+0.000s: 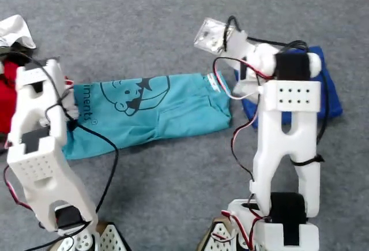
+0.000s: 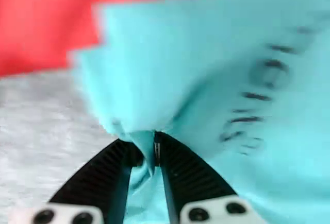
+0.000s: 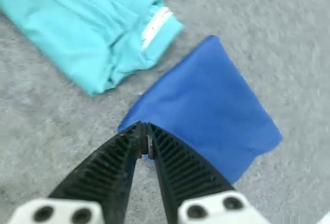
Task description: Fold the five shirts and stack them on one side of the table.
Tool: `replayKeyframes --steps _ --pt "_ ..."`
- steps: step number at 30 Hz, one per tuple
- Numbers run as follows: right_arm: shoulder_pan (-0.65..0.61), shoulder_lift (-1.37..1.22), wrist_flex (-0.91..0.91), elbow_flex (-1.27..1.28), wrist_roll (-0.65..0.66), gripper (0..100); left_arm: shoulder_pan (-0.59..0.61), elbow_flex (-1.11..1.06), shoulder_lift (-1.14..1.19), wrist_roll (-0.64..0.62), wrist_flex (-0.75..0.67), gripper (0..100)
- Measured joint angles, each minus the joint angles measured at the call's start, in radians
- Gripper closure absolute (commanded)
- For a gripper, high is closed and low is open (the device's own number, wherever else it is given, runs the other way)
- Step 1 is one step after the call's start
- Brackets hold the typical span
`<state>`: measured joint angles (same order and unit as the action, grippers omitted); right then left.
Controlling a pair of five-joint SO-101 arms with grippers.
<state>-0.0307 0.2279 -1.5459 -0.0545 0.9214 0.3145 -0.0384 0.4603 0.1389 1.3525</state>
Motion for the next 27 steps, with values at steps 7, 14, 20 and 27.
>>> replayKeyframes --steps 7,14,20,27 --pt "0.051 0.005 0.121 0.037 -0.252 99.5 -0.232 -0.138 -0.206 -0.098 -0.023 98" --pt "0.052 0.028 0.278 0.075 -0.56 99.5 -0.419 -0.026 -0.272 -0.167 0.157 98" --pt "0.052 0.037 0.514 0.132 -0.743 99.5 -0.575 0.098 -0.272 -0.192 0.21 98" --pt "0.193 0.037 0.761 0.166 -0.895 99.4 -0.75 0.216 -0.272 -0.201 0.212 98"
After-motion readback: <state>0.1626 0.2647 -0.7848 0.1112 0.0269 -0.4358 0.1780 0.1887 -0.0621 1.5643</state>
